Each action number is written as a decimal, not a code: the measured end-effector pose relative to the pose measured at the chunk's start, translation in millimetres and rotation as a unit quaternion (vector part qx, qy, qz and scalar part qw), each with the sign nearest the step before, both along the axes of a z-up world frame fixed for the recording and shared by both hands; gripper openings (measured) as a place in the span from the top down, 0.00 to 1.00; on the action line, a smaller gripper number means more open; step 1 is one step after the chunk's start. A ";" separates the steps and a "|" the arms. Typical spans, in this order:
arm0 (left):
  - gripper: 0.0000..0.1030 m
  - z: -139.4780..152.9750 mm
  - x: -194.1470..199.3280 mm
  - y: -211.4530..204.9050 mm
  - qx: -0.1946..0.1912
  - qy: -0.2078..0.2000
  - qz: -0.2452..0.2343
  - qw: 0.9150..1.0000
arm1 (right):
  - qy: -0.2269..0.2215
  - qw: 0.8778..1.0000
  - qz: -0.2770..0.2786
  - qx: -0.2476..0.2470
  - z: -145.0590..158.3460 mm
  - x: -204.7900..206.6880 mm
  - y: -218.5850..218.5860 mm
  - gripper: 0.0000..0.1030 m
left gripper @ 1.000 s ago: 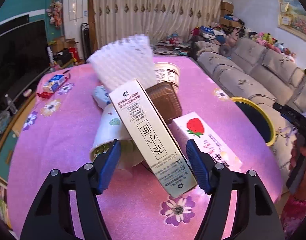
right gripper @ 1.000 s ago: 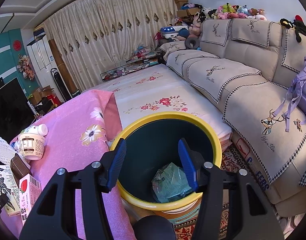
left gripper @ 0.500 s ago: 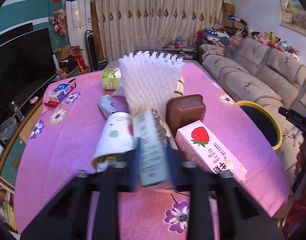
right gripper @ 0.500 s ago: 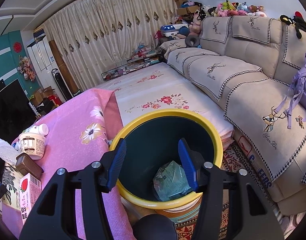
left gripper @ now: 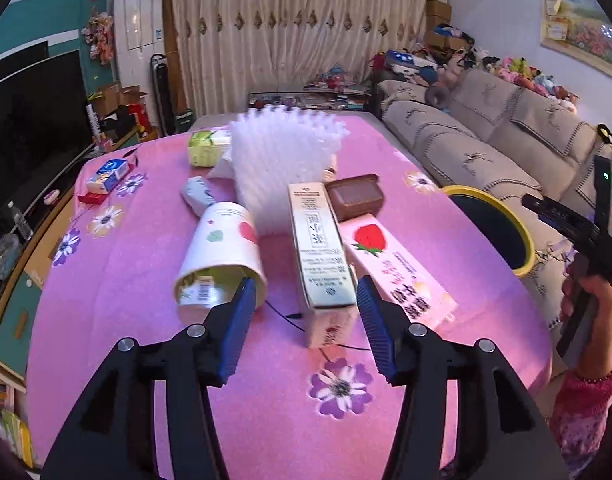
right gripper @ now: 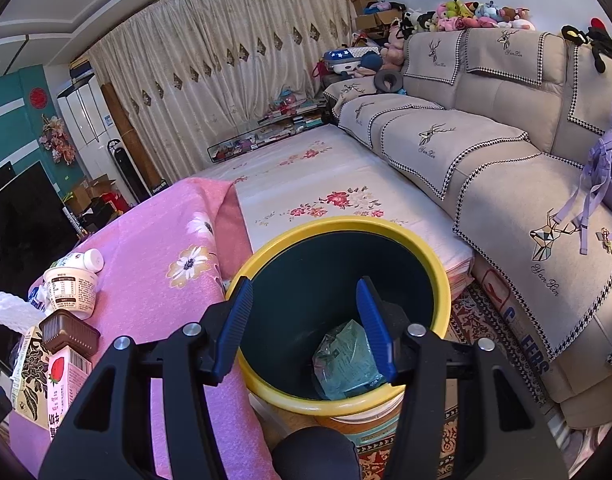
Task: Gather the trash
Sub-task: 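Reach the left gripper to the patterned tea carton and grasp it, then carry the tea carton with the left gripper over the bin and drop it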
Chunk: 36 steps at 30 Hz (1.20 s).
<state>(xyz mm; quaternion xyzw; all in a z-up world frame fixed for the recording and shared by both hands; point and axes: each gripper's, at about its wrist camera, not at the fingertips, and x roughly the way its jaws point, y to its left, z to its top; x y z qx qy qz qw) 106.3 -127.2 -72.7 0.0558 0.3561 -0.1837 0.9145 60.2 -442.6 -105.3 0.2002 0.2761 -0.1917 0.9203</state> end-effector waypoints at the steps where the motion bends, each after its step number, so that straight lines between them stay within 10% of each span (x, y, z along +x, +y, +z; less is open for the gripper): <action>1: 0.48 -0.9 -3.2 -3.1 0.003 -0.004 -0.006 1.000 | 0.000 1.000 0.001 0.000 0.3 -0.2 0.4 0.50; 18: 0.69 -33.3 16.2 -22.5 0.032 0.000 -0.004 0.999 | -0.003 1.000 0.004 0.003 0.0 -2.3 3.8 0.50; 36: 0.72 44.1 -27.2 -14.8 0.002 -0.080 -0.023 0.996 | -0.032 0.999 0.001 0.000 17.1 -22.9 -2.6 0.50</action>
